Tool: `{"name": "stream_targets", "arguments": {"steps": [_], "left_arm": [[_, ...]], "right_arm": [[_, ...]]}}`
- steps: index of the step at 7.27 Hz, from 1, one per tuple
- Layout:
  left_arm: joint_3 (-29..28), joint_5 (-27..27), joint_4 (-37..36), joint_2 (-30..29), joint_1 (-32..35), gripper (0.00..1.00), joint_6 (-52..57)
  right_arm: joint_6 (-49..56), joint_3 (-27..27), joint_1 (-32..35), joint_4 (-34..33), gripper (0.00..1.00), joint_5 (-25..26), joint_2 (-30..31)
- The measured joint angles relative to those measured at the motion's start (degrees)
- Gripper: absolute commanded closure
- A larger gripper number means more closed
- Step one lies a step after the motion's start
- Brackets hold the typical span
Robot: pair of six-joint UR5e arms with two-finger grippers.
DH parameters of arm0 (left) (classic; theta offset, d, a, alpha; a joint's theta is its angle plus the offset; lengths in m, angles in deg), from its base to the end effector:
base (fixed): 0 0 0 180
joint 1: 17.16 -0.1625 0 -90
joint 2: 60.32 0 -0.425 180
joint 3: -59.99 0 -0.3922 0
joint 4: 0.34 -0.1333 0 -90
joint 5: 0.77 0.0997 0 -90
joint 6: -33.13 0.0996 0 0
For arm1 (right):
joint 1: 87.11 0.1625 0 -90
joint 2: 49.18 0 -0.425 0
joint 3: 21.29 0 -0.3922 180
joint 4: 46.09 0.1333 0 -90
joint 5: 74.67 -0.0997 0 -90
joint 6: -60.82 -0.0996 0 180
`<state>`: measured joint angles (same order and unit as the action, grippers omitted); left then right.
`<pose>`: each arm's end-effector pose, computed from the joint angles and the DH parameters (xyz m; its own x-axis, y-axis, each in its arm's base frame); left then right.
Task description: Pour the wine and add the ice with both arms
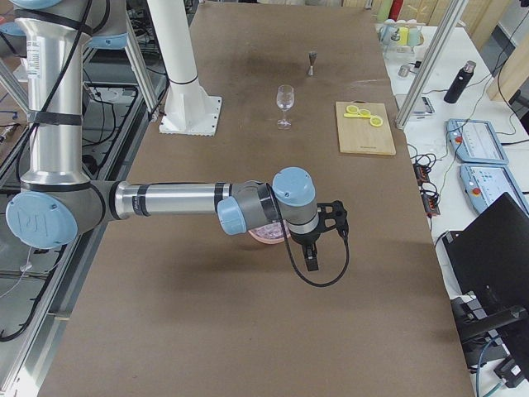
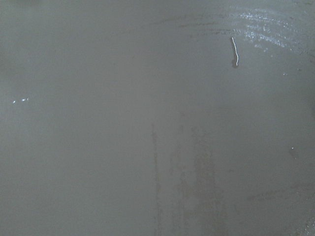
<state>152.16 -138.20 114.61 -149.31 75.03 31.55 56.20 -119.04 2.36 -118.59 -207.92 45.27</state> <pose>-0.0792 -0.5011 0.5961 0.6872 0.2732 -0.6732 0.0533 0.9052 0.4217 0.0606 -0.4781 0.5961 0.7244 -0.1739 0.6670 -0.0499 0.9519 0.3024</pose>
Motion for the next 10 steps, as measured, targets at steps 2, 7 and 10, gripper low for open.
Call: {"name": "stream_targets", "arguments": {"steps": [2, 7, 10], "left_arm": [[-0.3, 0.6, 2.0, -0.7, 0.0, 0.02, 0.0], [-0.2, 0.8, 10.6, -4.6, -9.0, 0.01, -0.2], [-1.2, 1.7, 14.5, -6.5, -17.8, 0.02, -0.3]], "right_arm": [[1.5, -0.1, 0.0, 1.1, 0.0, 0.1, 0.1], [1.5, 0.3, -2.6, 3.6, 0.0, 0.3, -1.7], [1.2, 1.5, -4.8, 7.4, 0.0, 0.5, -2.1]]}}
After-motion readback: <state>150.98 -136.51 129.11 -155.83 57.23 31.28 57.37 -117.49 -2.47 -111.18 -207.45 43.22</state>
